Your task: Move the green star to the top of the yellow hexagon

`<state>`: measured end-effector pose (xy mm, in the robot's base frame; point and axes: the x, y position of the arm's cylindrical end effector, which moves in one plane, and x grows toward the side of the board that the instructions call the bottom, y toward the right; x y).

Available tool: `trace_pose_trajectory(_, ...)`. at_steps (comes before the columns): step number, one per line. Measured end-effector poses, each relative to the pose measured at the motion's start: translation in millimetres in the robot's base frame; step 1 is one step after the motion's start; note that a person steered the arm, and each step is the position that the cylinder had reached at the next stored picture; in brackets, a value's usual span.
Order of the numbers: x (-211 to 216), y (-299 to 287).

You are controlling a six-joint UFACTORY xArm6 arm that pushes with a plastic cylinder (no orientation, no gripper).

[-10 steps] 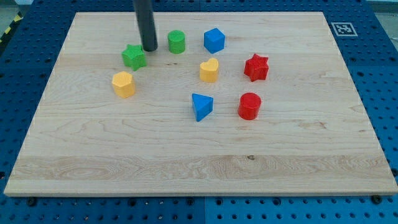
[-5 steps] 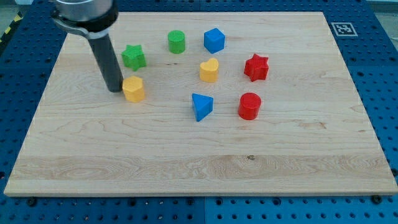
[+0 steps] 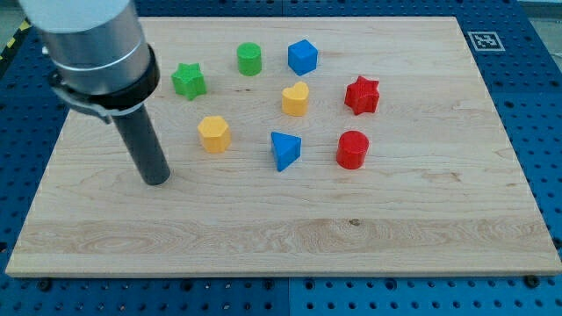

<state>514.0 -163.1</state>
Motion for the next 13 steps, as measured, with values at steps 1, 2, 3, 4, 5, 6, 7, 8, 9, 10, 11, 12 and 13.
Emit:
trace_pose_trajectory(1, 11, -13)
trace_pose_trajectory(2, 12, -15)
trace_pose_trajectory(3, 9, -15)
trace_pose_trajectory(4, -41, -15)
trace_pose_trajectory(5, -102, -15)
trace_pose_trajectory(6, -155, -15)
trace_pose_trajectory(7, -176, -15)
trace_pose_trajectory(8, -192, -6)
trace_pose_trajectory(9, -194, 2)
trace_pose_trajectory(10, -194, 2)
trace_pose_trajectory(11, -185, 2)
trace_pose_trajectory(12, -172, 2)
trace_pose_trajectory(13, -162, 3)
